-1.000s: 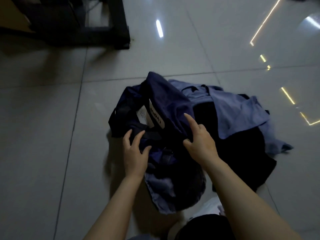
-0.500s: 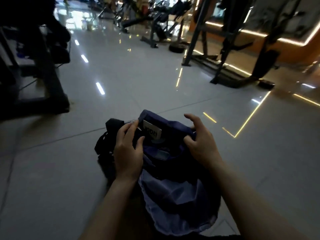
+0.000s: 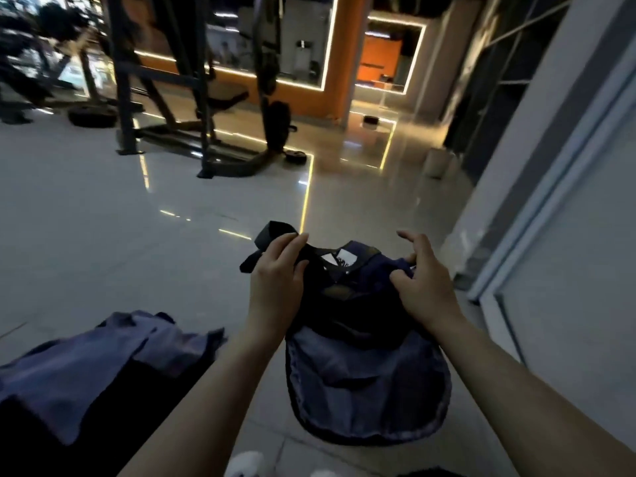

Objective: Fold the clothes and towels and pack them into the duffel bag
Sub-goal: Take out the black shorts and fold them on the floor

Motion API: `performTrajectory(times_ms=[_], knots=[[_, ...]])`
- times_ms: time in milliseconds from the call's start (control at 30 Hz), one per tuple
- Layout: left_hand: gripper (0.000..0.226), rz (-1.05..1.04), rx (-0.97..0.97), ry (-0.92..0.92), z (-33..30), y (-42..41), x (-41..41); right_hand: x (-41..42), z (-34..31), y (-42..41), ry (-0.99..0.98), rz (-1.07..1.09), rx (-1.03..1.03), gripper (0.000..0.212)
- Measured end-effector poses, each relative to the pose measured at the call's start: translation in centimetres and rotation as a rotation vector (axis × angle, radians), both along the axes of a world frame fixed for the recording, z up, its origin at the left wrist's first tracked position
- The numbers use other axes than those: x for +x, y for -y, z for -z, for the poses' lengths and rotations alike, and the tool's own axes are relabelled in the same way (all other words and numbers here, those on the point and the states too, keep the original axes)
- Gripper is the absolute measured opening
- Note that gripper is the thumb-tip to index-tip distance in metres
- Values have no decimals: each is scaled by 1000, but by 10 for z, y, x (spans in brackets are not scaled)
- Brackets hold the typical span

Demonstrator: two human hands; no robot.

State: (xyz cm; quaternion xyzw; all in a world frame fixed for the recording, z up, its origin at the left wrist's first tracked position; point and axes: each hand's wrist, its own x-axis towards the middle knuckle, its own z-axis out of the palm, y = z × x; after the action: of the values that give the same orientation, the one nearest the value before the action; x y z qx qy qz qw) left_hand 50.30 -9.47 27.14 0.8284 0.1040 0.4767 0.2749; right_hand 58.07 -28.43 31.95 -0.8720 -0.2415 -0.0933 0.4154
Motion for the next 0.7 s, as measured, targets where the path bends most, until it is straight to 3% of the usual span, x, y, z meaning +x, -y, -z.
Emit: performTrajectory(times_ms=[267, 400, 467, 567, 633, 700], knots=[[34, 339, 17, -33, 62, 74, 142, 75, 72, 88, 81, 290, -161, 56], [30, 402, 32, -25, 122, 114, 179, 94, 127, 128, 83, 401, -214, 54], [34, 455, 35, -173, 168, 130, 174, 92, 167, 146, 24, 459, -232, 53], [47, 575, 69, -621, 225, 140, 145, 79, 237, 171, -213, 592, -244, 53], [54, 592, 87, -894, 248, 136, 127, 66, 276, 181, -448, 706, -110, 52], [57, 574, 169, -1012, 257, 133, 116, 50, 302, 185, -656, 774, 44, 55]])
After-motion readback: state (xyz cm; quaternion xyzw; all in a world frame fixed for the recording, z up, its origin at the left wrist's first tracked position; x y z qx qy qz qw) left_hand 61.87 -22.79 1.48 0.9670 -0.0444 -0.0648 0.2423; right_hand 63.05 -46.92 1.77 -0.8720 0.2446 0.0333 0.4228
